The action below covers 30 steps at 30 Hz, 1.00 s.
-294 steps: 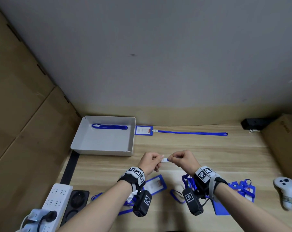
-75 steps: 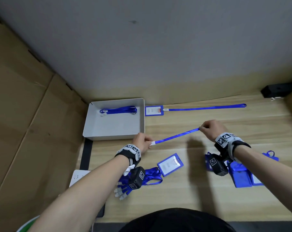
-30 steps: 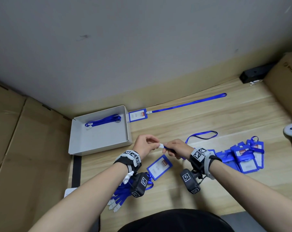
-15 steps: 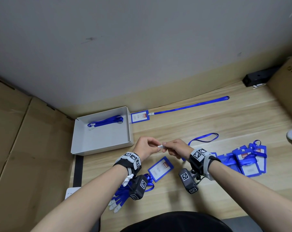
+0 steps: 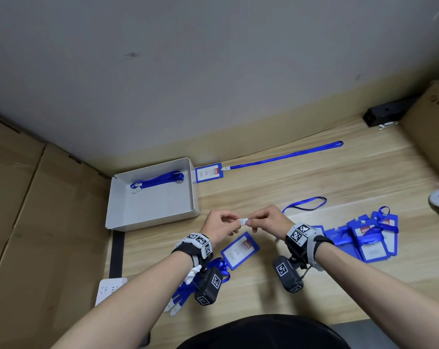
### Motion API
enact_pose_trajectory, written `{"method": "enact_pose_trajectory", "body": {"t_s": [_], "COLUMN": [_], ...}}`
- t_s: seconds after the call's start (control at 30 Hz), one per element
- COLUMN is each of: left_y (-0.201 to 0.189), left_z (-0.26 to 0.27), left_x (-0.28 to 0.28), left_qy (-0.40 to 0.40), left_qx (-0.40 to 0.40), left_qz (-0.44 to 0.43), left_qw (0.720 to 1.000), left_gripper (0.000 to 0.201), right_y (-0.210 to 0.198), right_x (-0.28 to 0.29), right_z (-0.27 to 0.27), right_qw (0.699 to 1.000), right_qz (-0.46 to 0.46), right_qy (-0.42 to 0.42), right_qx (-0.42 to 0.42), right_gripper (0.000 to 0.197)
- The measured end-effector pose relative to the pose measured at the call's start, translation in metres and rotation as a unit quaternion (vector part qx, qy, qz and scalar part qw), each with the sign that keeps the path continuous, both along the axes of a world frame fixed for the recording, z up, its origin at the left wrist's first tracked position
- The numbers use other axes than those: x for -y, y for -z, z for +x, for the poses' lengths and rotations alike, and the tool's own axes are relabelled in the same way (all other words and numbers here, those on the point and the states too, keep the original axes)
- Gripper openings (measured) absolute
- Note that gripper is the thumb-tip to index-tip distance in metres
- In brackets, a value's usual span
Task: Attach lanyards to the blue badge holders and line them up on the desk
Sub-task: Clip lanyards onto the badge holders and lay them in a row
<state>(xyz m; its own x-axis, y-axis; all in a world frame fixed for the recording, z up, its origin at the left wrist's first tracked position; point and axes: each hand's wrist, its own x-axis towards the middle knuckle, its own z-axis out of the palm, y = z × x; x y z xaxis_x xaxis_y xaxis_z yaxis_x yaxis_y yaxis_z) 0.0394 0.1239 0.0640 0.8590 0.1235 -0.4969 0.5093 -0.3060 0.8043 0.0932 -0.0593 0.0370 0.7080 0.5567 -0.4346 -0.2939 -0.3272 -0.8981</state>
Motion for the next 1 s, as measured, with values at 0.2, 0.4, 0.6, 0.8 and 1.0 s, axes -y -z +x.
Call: {"method": "enact_pose_trajectory", "body": {"t_s": [0.2, 0.4, 0.6, 0.8, 1.0], "left_y": [0.011, 0.019, 0.027, 0.05, 0.079], "left_z": [0.0, 0.004, 0.002, -0.009, -0.017], "left_x": [0.008, 0.021, 0.027, 0.031, 0.022], "left_qy": [-0.022, -0.038, -0.036, -0.025, 0.005], "left_qx": [-0.002, -0.005, -0.025, -0.053, -0.067], "left_qz": [0.01, 0.047, 0.007, 0.019, 0.189], "left_qw": [1.0, 0.998, 0.999, 0.998, 0.98], "left_gripper": [0.009, 0.018, 0.026, 0.01, 0.022], "right_y": [0.002, 0.004, 0.025, 0.045, 0.06], "right_x": [0.002, 0.004, 0.019, 0.023, 0.029], "right_z": [-0.007, -0.01, 0.004, -0.001, 0.001], "right_qw": [0.999, 0.994, 0.987, 0.976, 0.972], "right_qz": [-0.002, -0.033, -0.115, -0.172, -0.201], "right_qy": [0.025, 0.015, 0.007, -0.086, -0.087], "right_qx": [0.048, 0.1, 0.115, 0.101, 0.084], "right_gripper": [0.032, 0.028, 0.025, 0.026, 0.019]}}
